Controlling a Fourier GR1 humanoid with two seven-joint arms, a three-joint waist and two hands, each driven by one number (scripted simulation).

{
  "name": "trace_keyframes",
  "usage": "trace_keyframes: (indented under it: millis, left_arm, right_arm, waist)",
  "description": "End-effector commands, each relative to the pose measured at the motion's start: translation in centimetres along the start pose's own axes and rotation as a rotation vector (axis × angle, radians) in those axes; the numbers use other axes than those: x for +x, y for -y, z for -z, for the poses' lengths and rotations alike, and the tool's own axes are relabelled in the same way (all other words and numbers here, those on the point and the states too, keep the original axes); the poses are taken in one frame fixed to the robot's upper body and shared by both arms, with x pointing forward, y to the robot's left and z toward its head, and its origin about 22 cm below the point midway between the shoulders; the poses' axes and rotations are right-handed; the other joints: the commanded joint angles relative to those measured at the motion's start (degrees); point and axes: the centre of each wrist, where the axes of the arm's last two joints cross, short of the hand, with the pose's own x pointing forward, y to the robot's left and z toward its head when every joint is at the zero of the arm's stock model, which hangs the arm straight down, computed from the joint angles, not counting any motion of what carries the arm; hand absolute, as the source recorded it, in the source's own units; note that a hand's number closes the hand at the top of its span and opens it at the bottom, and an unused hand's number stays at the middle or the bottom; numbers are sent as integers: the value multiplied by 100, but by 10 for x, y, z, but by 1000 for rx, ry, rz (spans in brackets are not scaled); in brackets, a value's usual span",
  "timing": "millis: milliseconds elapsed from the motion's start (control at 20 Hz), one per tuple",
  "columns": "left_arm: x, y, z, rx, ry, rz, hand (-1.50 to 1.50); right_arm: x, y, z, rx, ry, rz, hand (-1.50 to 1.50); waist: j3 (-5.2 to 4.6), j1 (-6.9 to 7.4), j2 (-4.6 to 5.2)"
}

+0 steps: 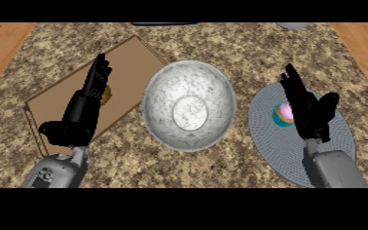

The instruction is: Pick the bell pepper from the placemat and place it in the bowl

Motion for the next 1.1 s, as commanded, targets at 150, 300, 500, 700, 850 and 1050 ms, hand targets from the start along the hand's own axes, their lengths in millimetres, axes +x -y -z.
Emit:
trace_keyframes:
  millis: [150, 300, 500, 700, 850, 1050]
  left_arm:
    - [-11, -50, -4, 124, -96, 116, 0]
    - [-20, -56, -10, 153, -150, 134, 0]
    - [-21, -103, -23, 218, -216, 130, 0]
    - [-20, -105, -18, 200, -217, 115, 0]
    - [-32, -102, -22, 197, -210, 130, 0]
    - [-19, -103, -23, 177, -198, 117, 0]
  right_arm:
    - [96, 47, -6, 232, 526, -236, 150]
    - [116, 119, -5, 54, 407, -849, 150]
    - [66, 155, -48, -203, 398, -808, -150]
    - [26, 157, -113, -89, 470, -867, -150]
    - [35, 176, -151, -94, 453, -919, -150]
    - [58, 167, -152, -173, 397, -870, -150]
  waist:
    - [-106, 1, 106]
    - [-339, -191, 108]
    - [-104, -229, 139]
    - [-104, -195, 174]
    - [-112, -188, 185]
    - [-109, 77, 215]
